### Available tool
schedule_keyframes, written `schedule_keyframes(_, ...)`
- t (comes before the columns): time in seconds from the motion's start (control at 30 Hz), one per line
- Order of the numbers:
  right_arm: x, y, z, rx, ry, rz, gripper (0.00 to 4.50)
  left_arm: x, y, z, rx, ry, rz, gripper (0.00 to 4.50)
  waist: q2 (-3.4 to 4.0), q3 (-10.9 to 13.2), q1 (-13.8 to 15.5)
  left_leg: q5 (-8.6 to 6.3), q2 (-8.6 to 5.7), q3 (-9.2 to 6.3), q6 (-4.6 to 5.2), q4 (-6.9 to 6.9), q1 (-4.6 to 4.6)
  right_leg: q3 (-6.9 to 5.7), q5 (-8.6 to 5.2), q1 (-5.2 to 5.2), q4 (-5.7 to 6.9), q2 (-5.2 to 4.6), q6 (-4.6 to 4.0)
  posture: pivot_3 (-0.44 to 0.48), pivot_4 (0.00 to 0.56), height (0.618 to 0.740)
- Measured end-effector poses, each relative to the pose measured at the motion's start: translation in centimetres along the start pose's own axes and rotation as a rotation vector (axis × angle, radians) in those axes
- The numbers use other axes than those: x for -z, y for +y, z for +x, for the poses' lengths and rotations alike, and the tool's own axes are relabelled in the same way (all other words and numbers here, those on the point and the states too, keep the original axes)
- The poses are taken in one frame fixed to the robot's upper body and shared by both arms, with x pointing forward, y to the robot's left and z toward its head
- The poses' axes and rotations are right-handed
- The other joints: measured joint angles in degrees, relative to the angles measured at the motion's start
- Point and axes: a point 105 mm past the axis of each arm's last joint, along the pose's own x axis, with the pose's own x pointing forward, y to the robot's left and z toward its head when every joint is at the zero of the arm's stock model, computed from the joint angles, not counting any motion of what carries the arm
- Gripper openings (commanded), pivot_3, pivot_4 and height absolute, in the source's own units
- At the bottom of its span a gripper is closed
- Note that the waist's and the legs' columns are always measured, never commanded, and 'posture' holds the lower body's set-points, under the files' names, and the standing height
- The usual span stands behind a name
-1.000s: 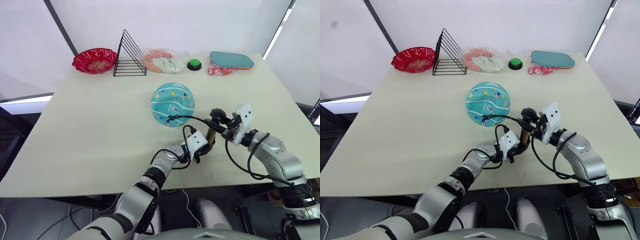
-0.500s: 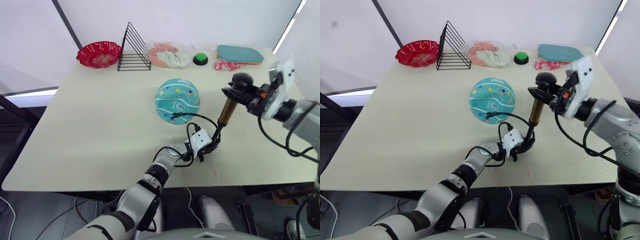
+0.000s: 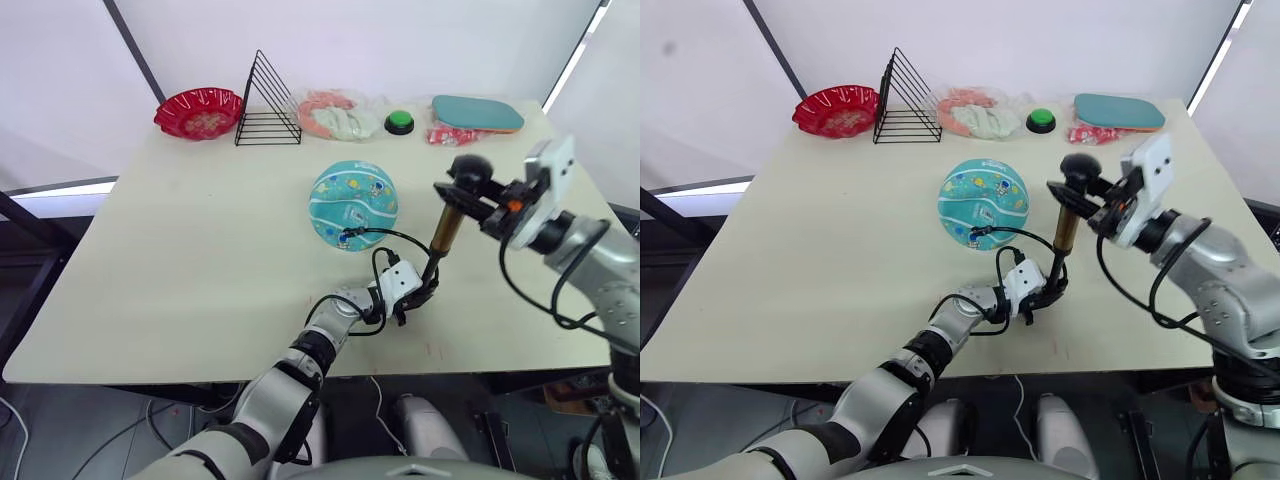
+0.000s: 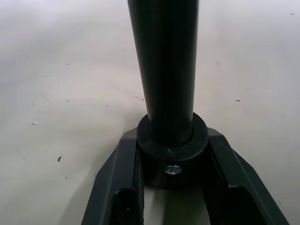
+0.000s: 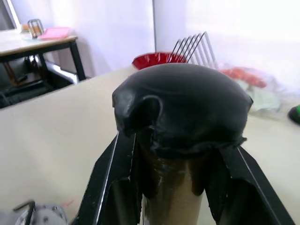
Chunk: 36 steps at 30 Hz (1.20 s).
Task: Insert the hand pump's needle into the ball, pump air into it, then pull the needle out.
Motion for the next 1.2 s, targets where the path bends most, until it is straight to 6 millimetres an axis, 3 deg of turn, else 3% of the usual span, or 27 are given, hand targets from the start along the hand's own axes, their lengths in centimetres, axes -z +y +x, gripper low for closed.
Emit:
schedule_keyframes(0.27,7.4,0.1,0.9,0.012,0.098,0.057,1.12,0.8,0.1,-0.3,-0.017,0.021,-0.021,1.06,-0.35,-0.37,-0.22,-0.02,0.19,-0.03,-0.01,-0.33,0.92,-0.05,-0.3,0.71,0.0,0.15,-0.52,0.0,0.15,0.74)
schedule_keyframes(0.47,7.3,0.4,0.8,0.01,0.088,0.043,1.12,0.8,0.0,-0.5,-0.014,0.018,-0.018,1.06,-0.17,-0.45,-0.15,-0.02,0.32,-0.26,-0.01,-0.42,0.9,-0.26,-0.38,0.7,0.02,0.33,-0.7,0.0,0.15,0.74)
schedule_keyframes(0.77,3.8,-0.3,-0.8,0.047,0.133,0.046,1.12,0.0,-0.3,-0.2,0.01,-0.012,0.005,1.06,0.57,0.31,0.28,-0.01,0.15,-0.4,-0.01,-0.43,0.4,-0.33,-0.35,0.3,0.01,0.21,-0.64,0.0,0.15,0.74)
schedule_keyframes(0.97,-3.2,-0.8,-1.7,0.046,0.043,0.031,1.12,-0.3,-0.4,-0.1,0.023,-0.023,0.012,1.06,0.86,0.69,0.44,0.0,0.05,-0.64,0.0,-0.21,-0.2,-0.49,-0.26,-0.03,0.04,0.19,-0.5,0.0,0.15,0.74)
schedule_keyframes(1.1,-6.4,-0.9,-2.4,0.051,-0.01,0.015,1.12,-0.4,-0.5,-0.1,0.026,-0.025,0.012,1.06,0.88,0.82,0.51,0.0,0.04,-0.72,0.0,-0.17,-0.23,-0.56,-0.27,-0.02,0.05,0.19,-0.51,0.0,0.15,0.74)
schedule_keyframes(1.2,-6.9,-0.7,-2.6,0.054,-0.015,-0.004,1.12,-0.4,-0.5,-0.1,0.028,-0.025,0.012,1.06,0.88,0.82,0.52,0.0,0.04,-0.76,0.0,-0.18,-0.23,-0.6,-0.27,-0.02,0.05,0.19,-0.51,0.0,0.15,0.74)
